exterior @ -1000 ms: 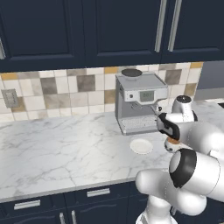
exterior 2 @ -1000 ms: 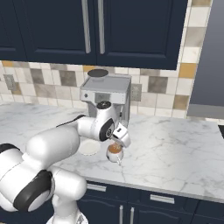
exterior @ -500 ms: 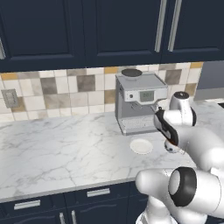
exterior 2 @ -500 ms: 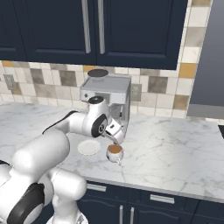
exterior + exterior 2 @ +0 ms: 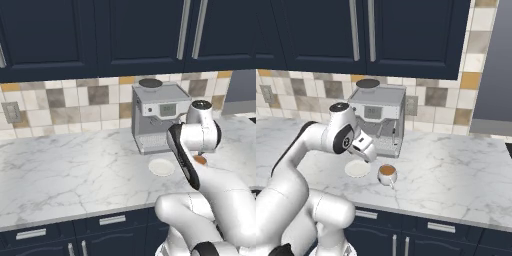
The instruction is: Take a sugar cube from the saucer and place it inside the coffee. Then, grab milk from the fridge and place it next to the coffee on the counter to sweeten the coffee.
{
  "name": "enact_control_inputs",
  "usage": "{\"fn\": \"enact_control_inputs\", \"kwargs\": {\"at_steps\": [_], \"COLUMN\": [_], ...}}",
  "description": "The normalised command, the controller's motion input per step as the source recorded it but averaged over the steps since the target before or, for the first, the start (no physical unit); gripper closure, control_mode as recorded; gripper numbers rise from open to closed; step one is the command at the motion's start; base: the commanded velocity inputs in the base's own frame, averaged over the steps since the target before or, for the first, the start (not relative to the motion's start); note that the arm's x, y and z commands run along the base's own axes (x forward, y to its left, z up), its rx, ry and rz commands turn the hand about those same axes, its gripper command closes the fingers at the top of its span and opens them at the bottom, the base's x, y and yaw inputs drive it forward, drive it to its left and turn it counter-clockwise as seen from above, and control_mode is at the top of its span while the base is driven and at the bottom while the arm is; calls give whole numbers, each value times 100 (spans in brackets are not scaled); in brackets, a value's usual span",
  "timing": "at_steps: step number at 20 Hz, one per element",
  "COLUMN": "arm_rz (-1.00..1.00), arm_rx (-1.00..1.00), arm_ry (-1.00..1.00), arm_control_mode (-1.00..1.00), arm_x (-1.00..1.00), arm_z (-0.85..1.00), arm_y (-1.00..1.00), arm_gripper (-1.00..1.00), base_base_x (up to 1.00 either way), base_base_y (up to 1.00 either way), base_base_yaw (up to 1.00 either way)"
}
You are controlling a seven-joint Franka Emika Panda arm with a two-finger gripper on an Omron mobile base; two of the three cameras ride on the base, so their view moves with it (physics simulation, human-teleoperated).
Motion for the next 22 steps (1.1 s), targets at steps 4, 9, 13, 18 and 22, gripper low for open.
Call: {"fn": "enact_control_inputs", "kwargs": {"at_steps": [4, 9, 13, 18, 22], "arm_rz": [16, 20, 12, 1, 0], "arm_rx": [2, 0, 0, -1, 0], "arm_ry": [-13, -20, -9, -4, 0], "arm_control_mode": [-100, -100, -100, 100, 100], "arm_x": [-85, -78, -67, -18, 0], "arm_z": [69, 49, 7, 0, 0], "arm_y": [11, 4, 5, 3, 0], "arm_gripper": [-100, -100, -100, -100, -100], "base_base_x": [0, 0, 0, -80, -92], "base_base_y": [0, 0, 0, 1, 7], "base_base_yaw": [0, 0, 0, 25, 76]}}
